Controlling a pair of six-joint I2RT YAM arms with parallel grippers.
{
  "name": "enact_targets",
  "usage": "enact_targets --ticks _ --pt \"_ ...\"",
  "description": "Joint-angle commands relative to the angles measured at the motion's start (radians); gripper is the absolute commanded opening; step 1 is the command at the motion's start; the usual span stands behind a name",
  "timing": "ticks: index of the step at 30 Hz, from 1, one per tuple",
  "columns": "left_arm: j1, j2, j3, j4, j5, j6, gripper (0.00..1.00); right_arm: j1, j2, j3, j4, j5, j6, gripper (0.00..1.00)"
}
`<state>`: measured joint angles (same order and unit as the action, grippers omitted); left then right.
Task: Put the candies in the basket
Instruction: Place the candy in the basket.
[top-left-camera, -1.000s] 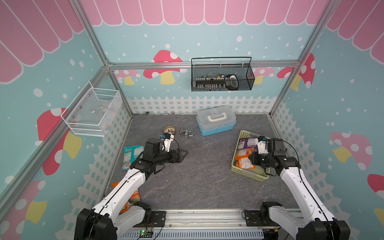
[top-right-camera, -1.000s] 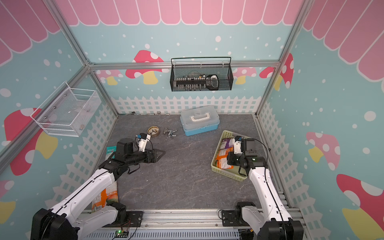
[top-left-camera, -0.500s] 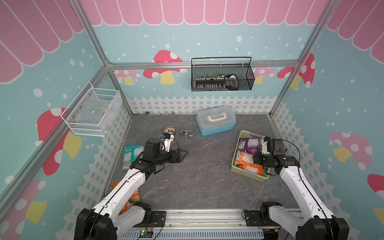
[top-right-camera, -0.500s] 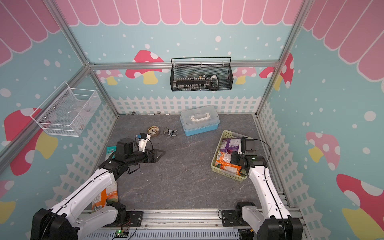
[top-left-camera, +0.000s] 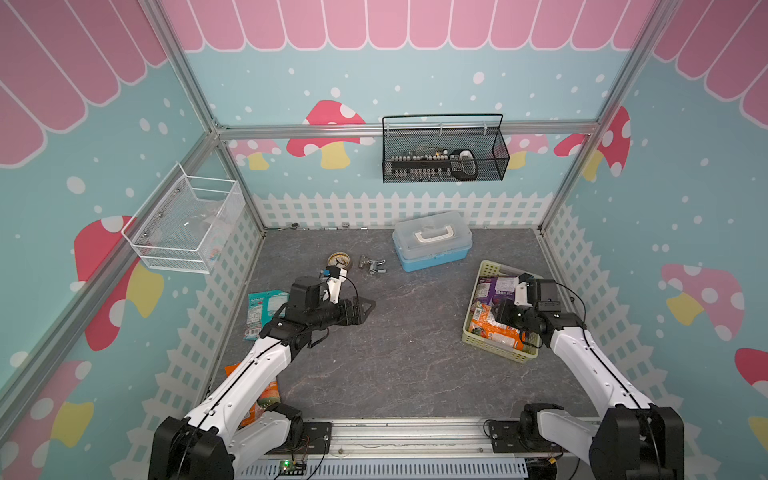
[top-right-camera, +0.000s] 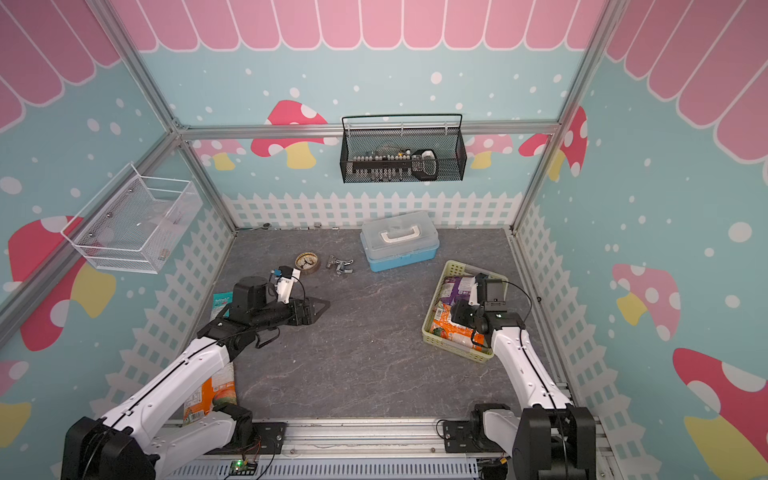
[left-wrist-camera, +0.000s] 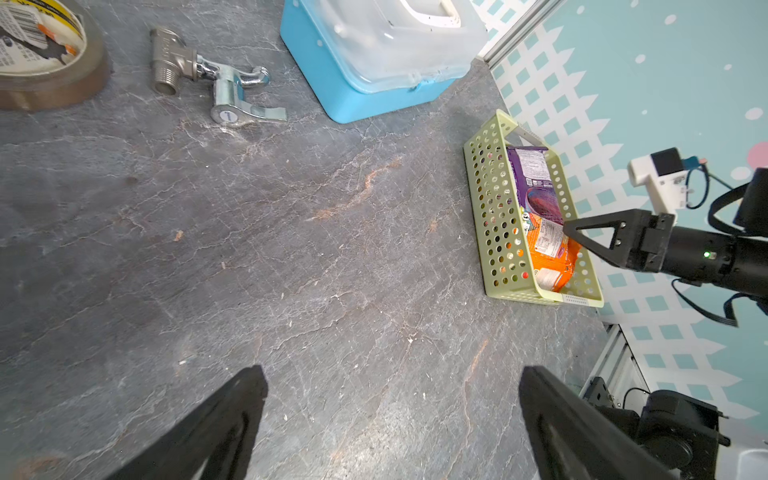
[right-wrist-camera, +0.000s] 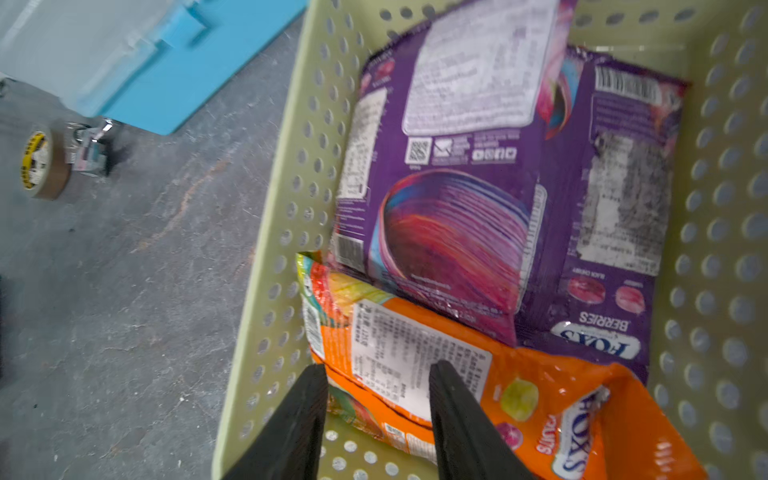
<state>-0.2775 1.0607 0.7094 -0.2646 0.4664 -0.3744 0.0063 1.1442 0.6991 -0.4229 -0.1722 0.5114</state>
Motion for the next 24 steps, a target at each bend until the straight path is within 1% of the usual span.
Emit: enact_targets --ticks 1,6,8,10,14,16,19,21,24 --pt "-0.003 -0.028 0.003 0.013 -0.104 -0.033 0.99 -0.005 0.003 -0.035 0.037 0.092 0.028 0.48" --pt "-0.002 -0.068 -0.029 0.006 -0.367 -0.144 0.99 -0.006 0.015 -0.049 0.049 0.135 0.019 0.49" --pt "0.003 -0.088 -0.036 -0.004 -0.427 -0.164 0.99 -0.006 0.004 -0.037 0.048 0.131 0.017 0.5" --pt "0.007 -0.101 -0.032 -0.036 -0.494 -0.189 0.99 -0.005 -0.015 -0.01 0.034 0.115 0.013 0.51" --pt "0.036 -0.115 -0.02 -0.143 -0.697 -0.277 0.99 0.008 -0.071 0.06 0.005 0.046 -0.013 0.53" --pt "0.077 -0.128 -0.027 -0.194 -0.736 -0.325 0.99 0.03 -0.089 0.101 -0.014 0.02 -0.016 0.54" --pt "0.183 -0.153 -0.052 -0.269 -0.752 -0.444 0.99 0.105 -0.111 0.138 -0.005 0.0 0.007 0.55" --pt "0.271 -0.163 -0.066 -0.337 -0.748 -0.529 0.98 0.195 -0.119 0.15 0.029 0.009 0.032 0.55" --pt "0.386 -0.155 -0.08 -0.43 -0.757 -0.61 0.94 0.319 -0.095 0.152 0.098 0.016 0.067 0.56"
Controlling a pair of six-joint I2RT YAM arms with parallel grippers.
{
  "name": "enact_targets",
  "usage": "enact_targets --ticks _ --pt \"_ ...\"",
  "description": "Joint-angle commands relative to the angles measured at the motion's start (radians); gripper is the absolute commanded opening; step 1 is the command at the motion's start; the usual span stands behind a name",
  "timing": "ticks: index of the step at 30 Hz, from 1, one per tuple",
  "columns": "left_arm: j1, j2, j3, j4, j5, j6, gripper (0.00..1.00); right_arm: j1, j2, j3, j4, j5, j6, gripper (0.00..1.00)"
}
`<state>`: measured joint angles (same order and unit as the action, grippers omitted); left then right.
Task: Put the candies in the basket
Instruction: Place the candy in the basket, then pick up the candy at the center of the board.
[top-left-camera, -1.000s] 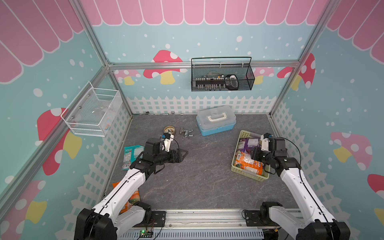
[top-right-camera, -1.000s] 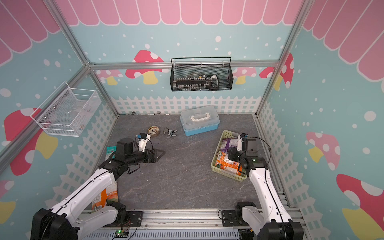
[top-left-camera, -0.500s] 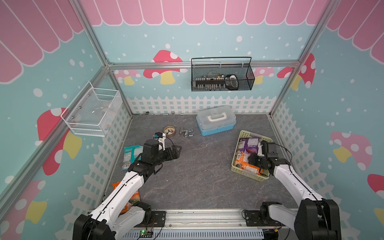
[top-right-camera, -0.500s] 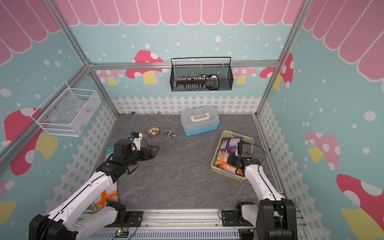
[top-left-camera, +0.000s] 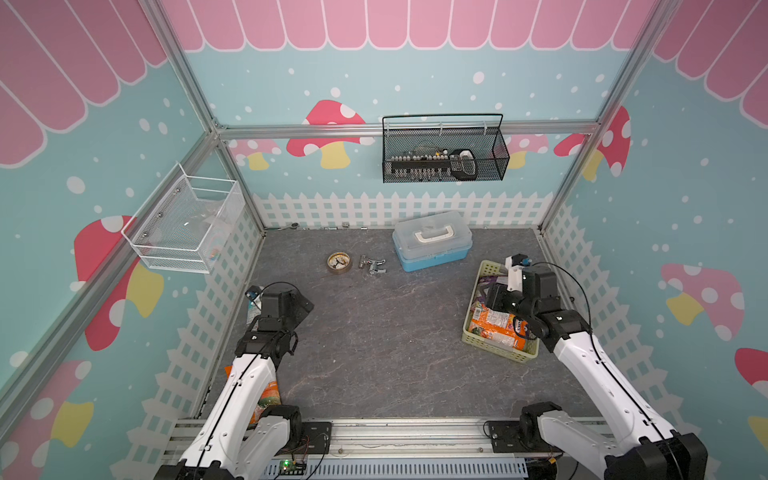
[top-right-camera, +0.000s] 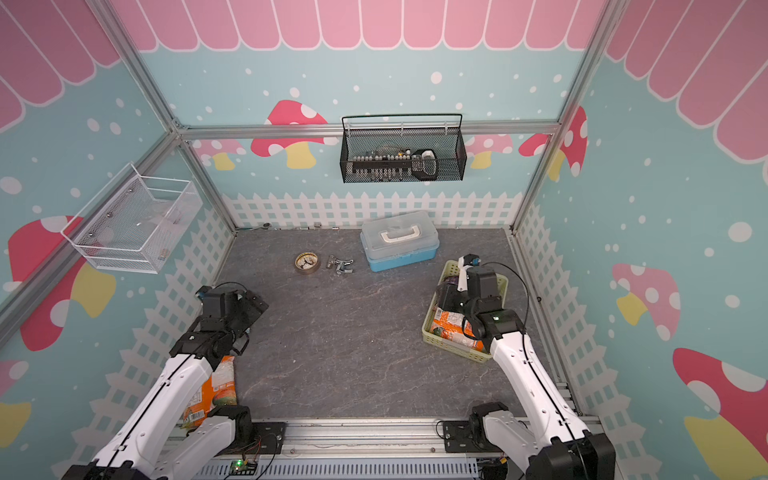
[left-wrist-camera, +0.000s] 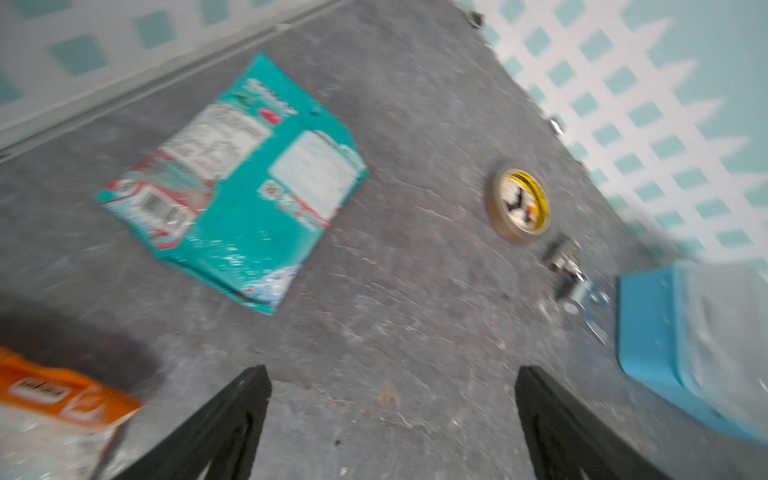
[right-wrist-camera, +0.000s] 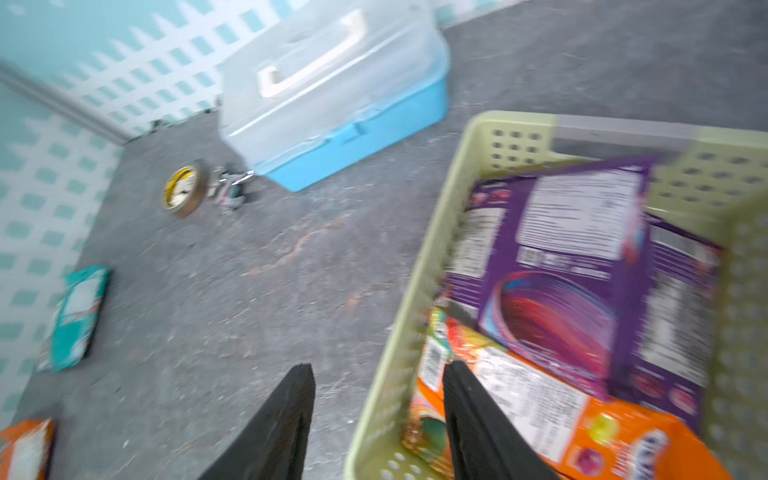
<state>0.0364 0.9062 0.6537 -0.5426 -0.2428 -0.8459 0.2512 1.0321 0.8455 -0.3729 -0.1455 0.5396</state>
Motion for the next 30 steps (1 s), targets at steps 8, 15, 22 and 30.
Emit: enact_targets --ticks 8,15,22,30 --pt "0.251 0.086 -0.002 -0.329 -0.123 -0.325 0.92 0.284 0.185 0.037 0.147 0.008 0.054 0.59" --pt "0.324 0.106 -0.08 -0.252 -0.06 -0.345 0.91 0.368 0.294 0.079 0.157 0.019 0.024 0.6" --pt "0.339 0.176 -0.112 -0.164 -0.074 -0.297 0.91 0.382 0.329 0.055 0.196 0.016 0.023 0.6" --pt "0.339 0.237 -0.172 -0.049 0.073 -0.248 0.9 0.4 0.365 0.058 0.214 0.004 0.024 0.61"
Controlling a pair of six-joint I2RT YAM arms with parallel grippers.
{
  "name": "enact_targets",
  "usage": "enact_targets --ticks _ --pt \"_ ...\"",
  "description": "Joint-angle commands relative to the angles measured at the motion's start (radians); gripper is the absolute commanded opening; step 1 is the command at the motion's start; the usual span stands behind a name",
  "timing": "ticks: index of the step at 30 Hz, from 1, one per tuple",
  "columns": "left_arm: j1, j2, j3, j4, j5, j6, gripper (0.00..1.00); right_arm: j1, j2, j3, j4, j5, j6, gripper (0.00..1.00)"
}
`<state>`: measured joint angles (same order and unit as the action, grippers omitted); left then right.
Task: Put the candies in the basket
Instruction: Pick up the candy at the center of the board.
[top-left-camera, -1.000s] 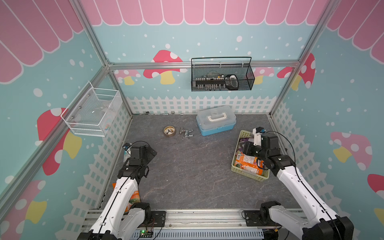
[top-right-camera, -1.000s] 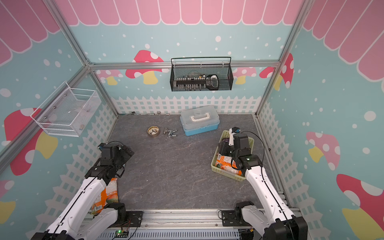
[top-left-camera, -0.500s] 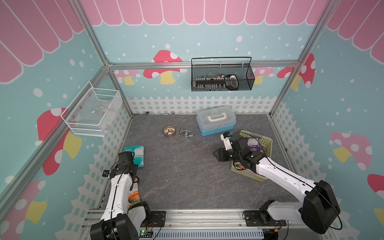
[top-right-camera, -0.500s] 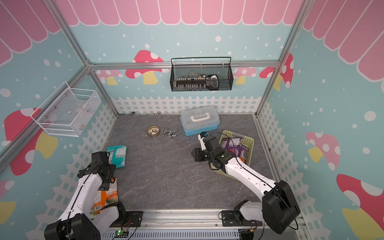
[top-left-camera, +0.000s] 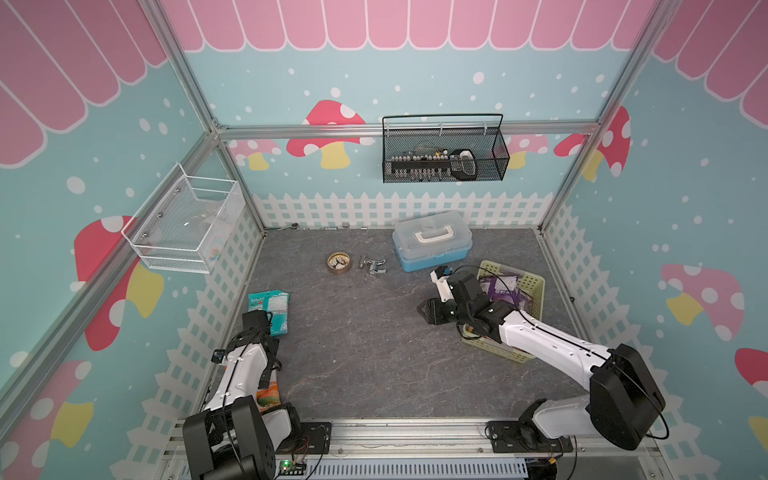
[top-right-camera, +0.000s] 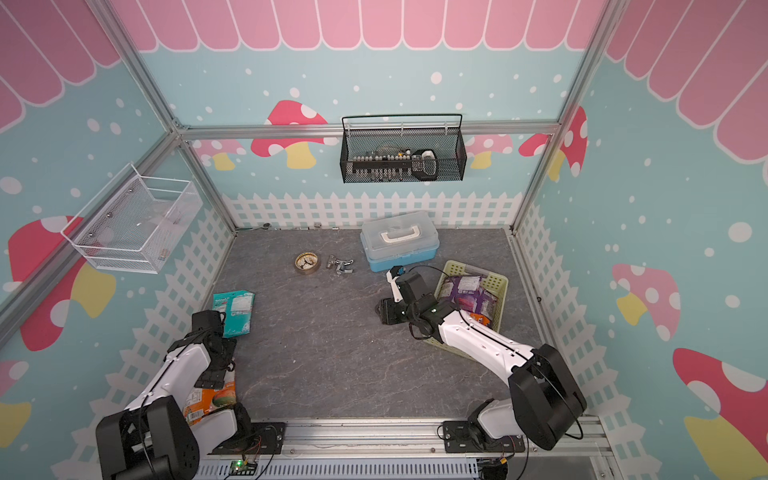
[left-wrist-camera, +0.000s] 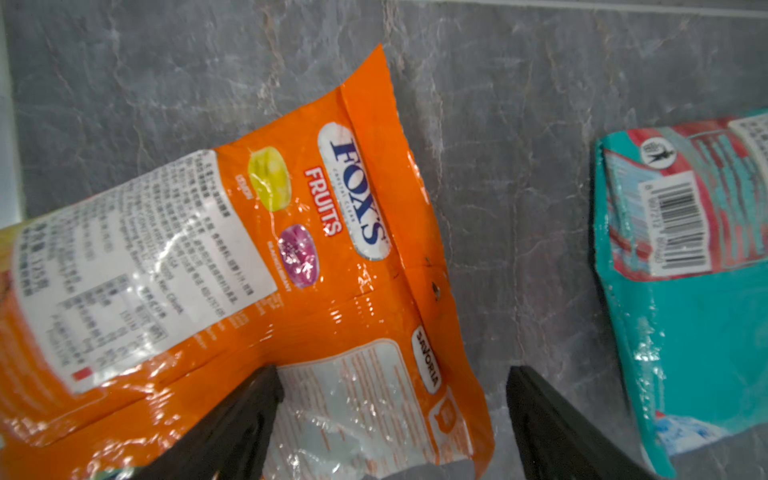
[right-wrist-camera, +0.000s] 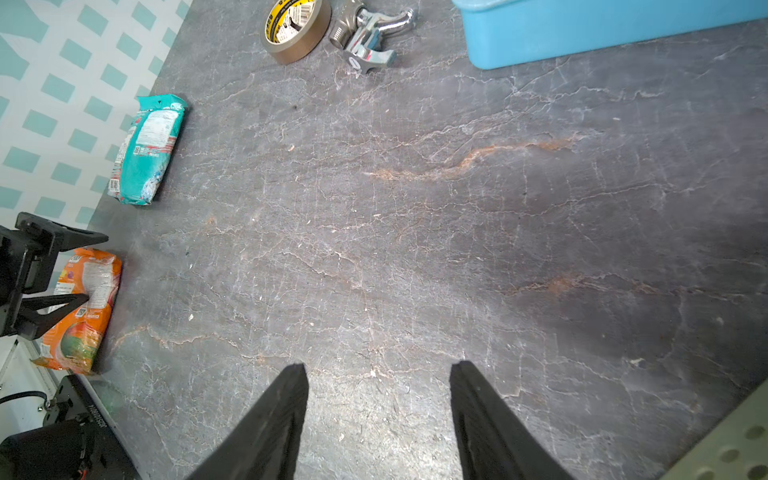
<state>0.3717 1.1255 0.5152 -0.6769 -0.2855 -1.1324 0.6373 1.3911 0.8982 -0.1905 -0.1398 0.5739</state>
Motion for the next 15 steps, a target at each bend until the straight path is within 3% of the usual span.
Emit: enact_targets --ticks 1,7,15 --pt "0.003 0.015 -0.036 0.11 0.164 0.066 0.9 0.017 0.011 0.005 0.039 -0.007 -0.008 0.61" --pt "-0.066 -0.034 -0.054 0.126 0.287 0.084 0.88 0.075 0.09 0.056 0.062 -0.022 0.003 0.61" --pt "-0.251 -0.085 -0.095 0.129 0.391 -0.042 0.87 0.197 0.28 0.182 0.142 -0.106 0.026 0.61"
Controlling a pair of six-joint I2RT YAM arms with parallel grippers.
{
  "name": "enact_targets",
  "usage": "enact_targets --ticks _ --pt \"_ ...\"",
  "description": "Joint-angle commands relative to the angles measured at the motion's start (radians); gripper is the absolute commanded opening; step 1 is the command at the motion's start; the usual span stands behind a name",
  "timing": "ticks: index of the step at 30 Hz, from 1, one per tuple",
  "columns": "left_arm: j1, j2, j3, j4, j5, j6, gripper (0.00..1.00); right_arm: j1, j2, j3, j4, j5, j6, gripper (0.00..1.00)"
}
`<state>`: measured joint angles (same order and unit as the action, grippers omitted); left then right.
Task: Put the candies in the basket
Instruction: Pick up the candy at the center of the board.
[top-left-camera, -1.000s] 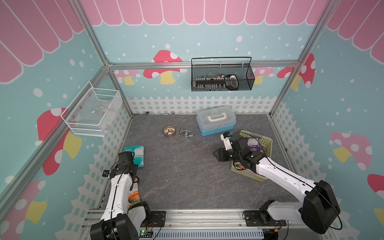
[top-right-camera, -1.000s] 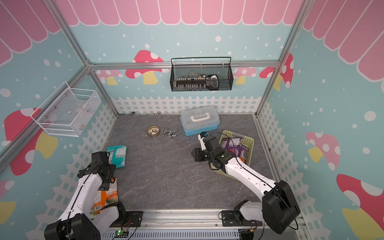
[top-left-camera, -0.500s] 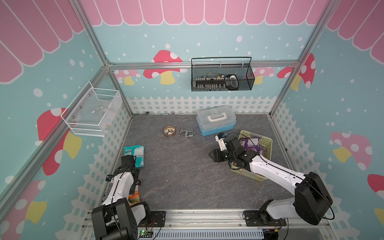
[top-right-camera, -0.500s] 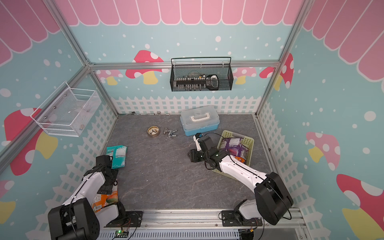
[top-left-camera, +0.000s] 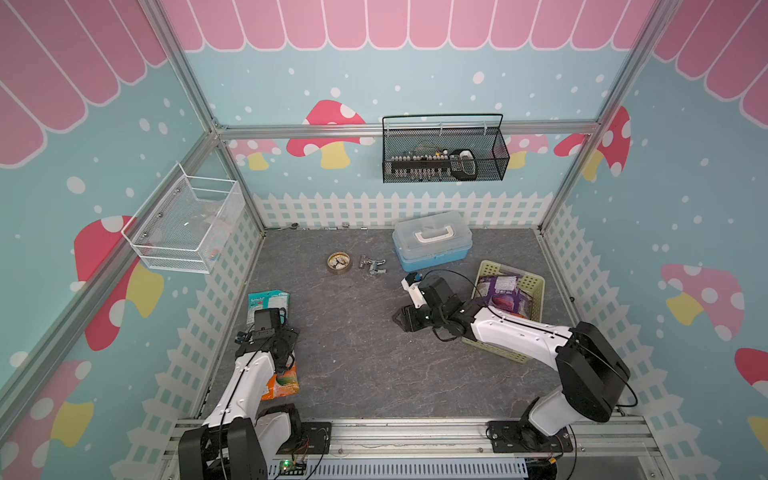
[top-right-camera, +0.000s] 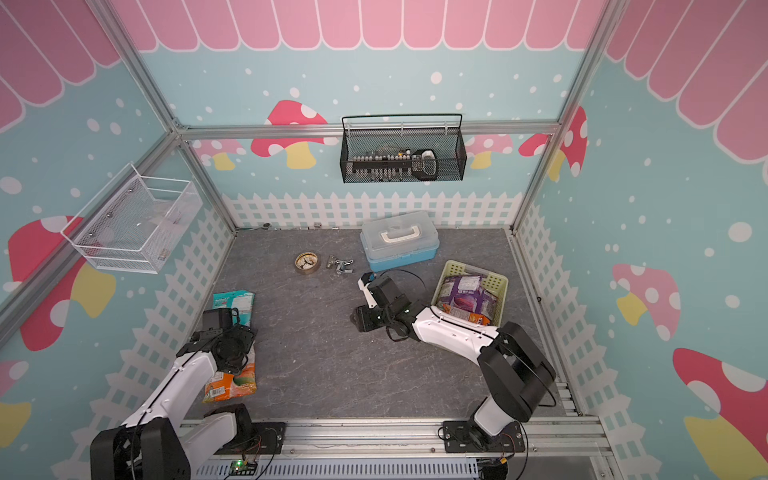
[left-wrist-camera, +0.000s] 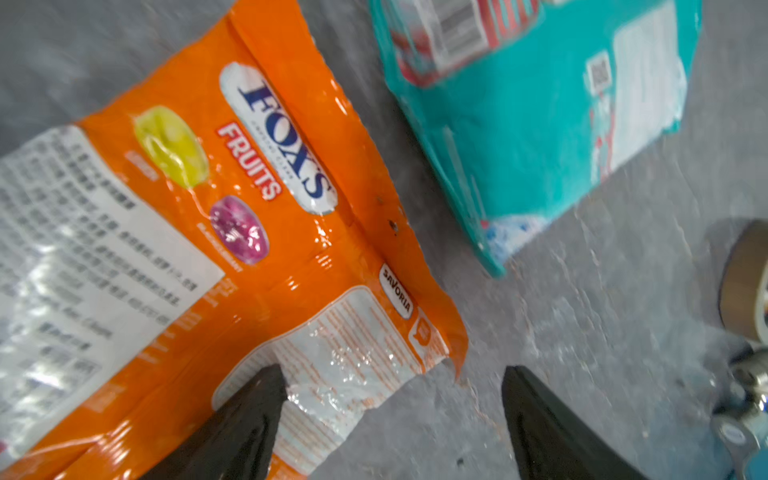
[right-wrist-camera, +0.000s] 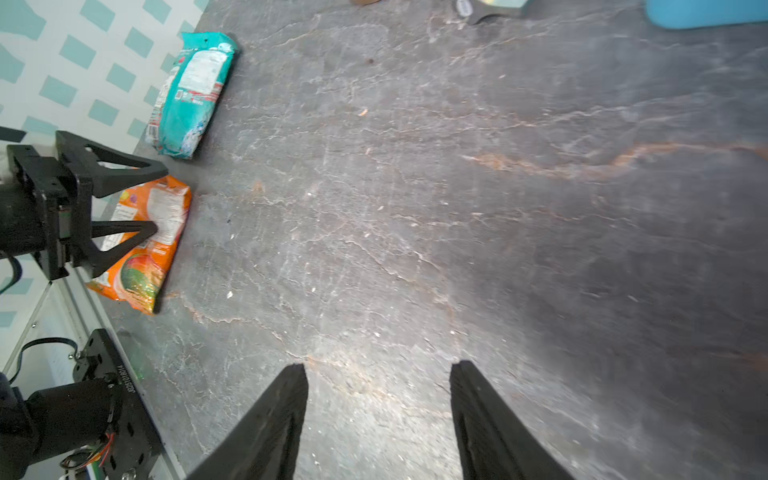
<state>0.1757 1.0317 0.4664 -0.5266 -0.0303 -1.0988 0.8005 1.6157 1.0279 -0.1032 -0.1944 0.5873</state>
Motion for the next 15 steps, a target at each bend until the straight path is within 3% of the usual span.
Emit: enact_targets --ticks 1,5,9,11,15 --pt "-0.076 0.008 -0.048 -0.021 0.152 -0.094 0.87 0.051 0.084 0.077 0.056 -0.058 0.013 0.61" --pt "-0.183 -0.008 -0.015 -0.022 0.181 -0.124 0.86 0.12 0.221 0.206 0.064 -0.11 -0.006 0.6" --pt "-0.188 -0.06 0.046 -0.05 0.142 -0.104 0.86 0.167 0.382 0.35 0.076 -0.201 -0.022 0.53" --pt "-0.155 -0.072 0.067 -0.07 0.093 -0.085 0.84 0.184 0.447 0.417 0.075 -0.232 -0.022 0.48" --pt "0.034 -0.057 0.049 -0.091 0.106 -0.033 0.8 0.21 0.566 0.552 0.046 -0.234 -0.047 0.44"
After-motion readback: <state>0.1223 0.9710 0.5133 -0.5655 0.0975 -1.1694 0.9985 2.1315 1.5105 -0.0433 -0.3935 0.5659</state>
